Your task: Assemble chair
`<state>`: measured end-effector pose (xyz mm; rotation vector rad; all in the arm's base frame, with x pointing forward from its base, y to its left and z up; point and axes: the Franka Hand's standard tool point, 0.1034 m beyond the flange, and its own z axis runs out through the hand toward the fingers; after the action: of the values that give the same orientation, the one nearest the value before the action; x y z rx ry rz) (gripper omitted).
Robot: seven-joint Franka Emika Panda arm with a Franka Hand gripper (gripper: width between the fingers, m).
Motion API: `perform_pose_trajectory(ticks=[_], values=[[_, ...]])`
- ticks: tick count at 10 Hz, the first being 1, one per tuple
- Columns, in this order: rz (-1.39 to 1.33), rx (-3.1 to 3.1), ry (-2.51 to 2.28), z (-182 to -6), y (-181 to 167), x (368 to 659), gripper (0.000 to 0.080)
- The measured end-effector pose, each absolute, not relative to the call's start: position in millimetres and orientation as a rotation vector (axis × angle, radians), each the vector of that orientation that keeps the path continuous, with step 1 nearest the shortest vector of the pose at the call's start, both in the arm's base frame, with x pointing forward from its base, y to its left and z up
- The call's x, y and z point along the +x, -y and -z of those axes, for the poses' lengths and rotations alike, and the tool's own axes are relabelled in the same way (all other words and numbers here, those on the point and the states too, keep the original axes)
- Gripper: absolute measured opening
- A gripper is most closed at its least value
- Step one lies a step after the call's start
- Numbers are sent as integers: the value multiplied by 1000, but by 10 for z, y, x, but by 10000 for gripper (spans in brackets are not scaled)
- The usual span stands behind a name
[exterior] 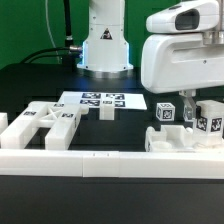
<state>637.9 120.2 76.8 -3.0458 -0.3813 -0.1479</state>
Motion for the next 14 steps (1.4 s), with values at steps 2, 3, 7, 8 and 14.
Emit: perform_pose_trajectory(ticks=[2, 3, 7, 8, 14], values=[[147, -3048, 353, -768, -1194, 6381, 284], [147, -3050, 337, -768, -1193, 6381, 284], [130, -3046, -168, -762, -1193, 6381, 284], [132, -3029, -335, -760, -1190, 6384, 284], [76, -2733, -1304, -751, -1181, 6382, 285]])
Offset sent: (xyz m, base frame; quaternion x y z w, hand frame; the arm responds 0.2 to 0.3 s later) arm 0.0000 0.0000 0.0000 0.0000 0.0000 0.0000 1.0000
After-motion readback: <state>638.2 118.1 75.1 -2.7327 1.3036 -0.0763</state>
